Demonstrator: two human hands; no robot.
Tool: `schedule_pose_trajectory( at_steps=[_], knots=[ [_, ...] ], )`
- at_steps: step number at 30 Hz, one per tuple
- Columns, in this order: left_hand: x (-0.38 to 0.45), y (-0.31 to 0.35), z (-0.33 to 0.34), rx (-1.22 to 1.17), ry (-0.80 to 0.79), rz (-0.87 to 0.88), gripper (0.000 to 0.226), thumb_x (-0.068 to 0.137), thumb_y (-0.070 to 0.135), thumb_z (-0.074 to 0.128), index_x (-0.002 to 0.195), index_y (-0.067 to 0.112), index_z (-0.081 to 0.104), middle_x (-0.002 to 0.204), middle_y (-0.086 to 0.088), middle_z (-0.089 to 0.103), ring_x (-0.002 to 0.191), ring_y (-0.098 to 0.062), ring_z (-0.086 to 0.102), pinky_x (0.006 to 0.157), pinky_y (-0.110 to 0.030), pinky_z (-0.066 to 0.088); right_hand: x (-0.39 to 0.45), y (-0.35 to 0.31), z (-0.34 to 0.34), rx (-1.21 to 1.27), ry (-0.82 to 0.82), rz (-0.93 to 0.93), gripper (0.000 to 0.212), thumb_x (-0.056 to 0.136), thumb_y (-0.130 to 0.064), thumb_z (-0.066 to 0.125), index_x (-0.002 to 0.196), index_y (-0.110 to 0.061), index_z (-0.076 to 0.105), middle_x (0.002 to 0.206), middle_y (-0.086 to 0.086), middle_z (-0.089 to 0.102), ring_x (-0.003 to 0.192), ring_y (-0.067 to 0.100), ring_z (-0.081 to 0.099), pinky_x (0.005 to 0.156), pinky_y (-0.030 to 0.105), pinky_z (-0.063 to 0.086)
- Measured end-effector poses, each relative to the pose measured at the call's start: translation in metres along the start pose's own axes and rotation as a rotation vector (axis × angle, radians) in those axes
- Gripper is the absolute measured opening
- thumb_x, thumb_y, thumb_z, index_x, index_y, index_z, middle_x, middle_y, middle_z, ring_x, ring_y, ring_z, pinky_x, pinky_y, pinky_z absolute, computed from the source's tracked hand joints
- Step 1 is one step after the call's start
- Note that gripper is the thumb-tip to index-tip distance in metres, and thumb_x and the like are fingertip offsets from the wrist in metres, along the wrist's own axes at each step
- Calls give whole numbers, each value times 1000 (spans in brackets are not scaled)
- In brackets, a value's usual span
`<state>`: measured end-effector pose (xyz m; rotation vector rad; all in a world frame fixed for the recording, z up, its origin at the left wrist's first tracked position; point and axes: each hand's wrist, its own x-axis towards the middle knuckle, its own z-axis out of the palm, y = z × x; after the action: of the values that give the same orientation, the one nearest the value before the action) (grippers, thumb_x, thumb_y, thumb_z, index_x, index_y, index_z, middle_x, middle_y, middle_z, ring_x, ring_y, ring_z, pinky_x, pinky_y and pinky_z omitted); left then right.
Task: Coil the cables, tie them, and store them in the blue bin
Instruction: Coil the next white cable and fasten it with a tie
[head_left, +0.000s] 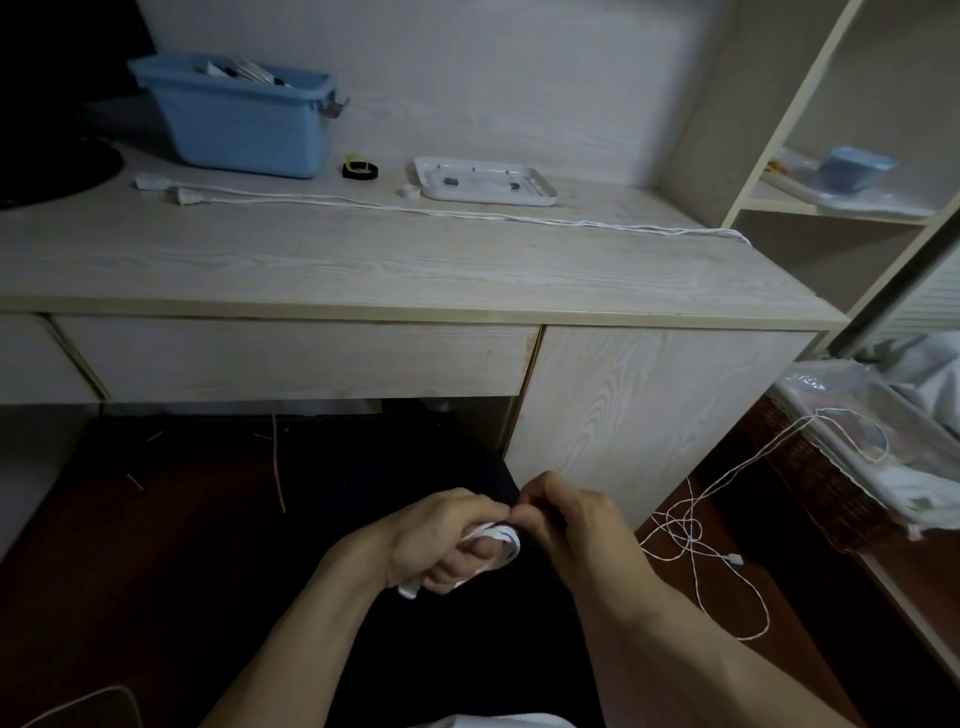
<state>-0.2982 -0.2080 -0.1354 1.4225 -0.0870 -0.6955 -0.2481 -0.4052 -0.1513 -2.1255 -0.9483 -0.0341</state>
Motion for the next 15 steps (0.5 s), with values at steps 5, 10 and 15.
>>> schedule_pose_trajectory(
  at_steps=[5, 10, 15],
  knots=[
    [8, -5, 2, -124, 173, 166, 46, 103, 36, 41, 60, 21, 41, 48, 4, 27, 40, -9, 21, 41, -22, 25, 4, -1, -3, 174, 29, 56, 14, 97, -25, 61, 99, -12, 65, 74, -12, 64, 59, 7, 59, 54, 17, 42],
    [18, -9, 0, -308, 522, 347, 44, 100, 38, 45, 61, 18, 46, 48, 2, 29, 44, -16, 31, 57, -32, 42, 3, 3, -13, 224, 68, 175, 6, 98, -19, 61, 94, -20, 66, 66, -7, 64, 53, 9, 57, 49, 22, 44],
    [17, -16, -8, -799, 541, 392, 48, 102, 42, 41, 62, 16, 43, 43, 5, 24, 31, -6, 19, 35, -21, 17, 3, 3, -15, 269, 63, 237, 8, 98, -23, 60, 96, -16, 64, 57, -7, 60, 47, 6, 50, 46, 21, 37]
  ],
)
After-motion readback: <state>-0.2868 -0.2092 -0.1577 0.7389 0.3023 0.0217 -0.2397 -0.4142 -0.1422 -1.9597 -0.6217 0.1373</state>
